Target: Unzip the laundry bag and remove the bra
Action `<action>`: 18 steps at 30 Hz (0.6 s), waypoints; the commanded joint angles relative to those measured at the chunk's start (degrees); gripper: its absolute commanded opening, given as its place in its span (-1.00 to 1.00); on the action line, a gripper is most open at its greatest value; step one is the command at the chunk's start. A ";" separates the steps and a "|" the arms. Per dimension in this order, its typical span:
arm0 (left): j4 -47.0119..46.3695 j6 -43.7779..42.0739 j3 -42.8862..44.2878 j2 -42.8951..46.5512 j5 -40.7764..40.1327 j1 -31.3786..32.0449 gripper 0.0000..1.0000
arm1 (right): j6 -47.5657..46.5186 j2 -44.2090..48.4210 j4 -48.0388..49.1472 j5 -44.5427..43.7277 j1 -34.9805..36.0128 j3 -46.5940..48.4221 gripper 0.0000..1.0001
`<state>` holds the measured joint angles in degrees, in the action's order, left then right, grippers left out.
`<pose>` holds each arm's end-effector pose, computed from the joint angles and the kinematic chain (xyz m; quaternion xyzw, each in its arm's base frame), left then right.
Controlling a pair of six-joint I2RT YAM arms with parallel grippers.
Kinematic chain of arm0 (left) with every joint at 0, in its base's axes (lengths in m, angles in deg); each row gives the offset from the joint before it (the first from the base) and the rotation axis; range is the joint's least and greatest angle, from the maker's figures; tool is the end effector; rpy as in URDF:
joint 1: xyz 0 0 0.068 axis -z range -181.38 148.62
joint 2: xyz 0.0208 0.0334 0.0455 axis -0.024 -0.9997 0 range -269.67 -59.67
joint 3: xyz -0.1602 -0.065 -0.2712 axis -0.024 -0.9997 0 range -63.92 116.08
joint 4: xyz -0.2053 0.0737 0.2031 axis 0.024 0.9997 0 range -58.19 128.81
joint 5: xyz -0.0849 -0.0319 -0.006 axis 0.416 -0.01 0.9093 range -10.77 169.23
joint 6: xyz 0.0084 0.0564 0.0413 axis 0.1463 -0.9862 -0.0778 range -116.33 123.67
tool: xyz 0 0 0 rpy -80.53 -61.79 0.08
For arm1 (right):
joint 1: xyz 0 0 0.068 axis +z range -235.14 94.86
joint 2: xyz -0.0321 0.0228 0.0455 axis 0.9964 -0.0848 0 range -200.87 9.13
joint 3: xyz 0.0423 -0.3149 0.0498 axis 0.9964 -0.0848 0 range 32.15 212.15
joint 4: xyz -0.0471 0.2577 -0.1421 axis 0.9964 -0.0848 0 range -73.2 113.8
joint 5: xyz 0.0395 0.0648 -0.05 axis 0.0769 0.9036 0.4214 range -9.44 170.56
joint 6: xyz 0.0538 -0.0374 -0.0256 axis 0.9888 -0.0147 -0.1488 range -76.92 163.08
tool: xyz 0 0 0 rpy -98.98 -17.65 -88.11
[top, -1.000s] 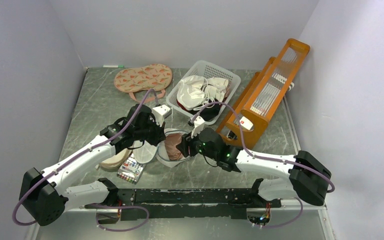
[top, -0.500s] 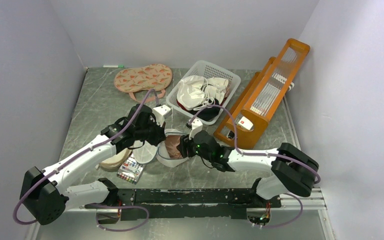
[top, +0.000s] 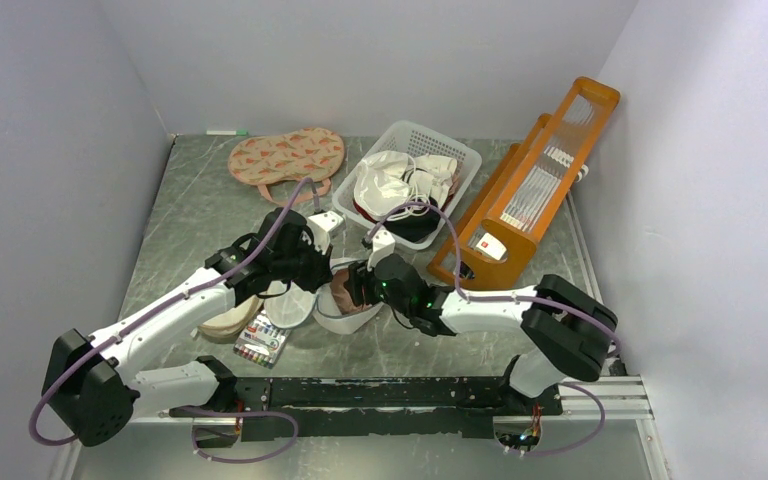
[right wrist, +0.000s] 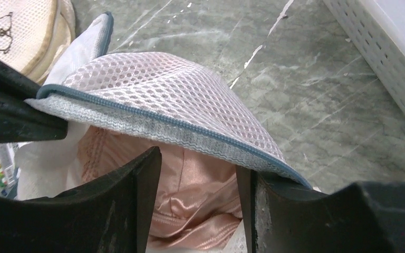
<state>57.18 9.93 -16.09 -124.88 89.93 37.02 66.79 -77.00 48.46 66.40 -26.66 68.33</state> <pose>0.2071 -0.1779 0.2826 0.2884 0.8662 -0.2306 0.3367 0.1922 0.2864 0.1930 -0.1875 0.8197 0.2706 0.4687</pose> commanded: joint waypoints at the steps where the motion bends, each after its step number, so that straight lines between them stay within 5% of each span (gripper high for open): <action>1: -0.78 -0.26 1.53 -0.78 1.33 -0.02 -0.72 | -1.80 -2.79 2.35 -2.28 0.14 2.38 0.13; 9: -0.46 -0.07 1.54 -0.23 -0.15 -0.01 -0.71 | 0.28 -8.94 3.62 -1.70 0.15 1.61 0.26; 18: -0.39 -0.20 1.69 -1.32 0.41 -0.05 -0.73 | 4.92 -7.49 3.31 3.49 0.14 2.13 -0.49</action>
<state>57.22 9.93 -16.09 -125.93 89.84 37.02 68.99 -86.20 51.37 66.97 -26.72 70.35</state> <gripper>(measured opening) 0.142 0.323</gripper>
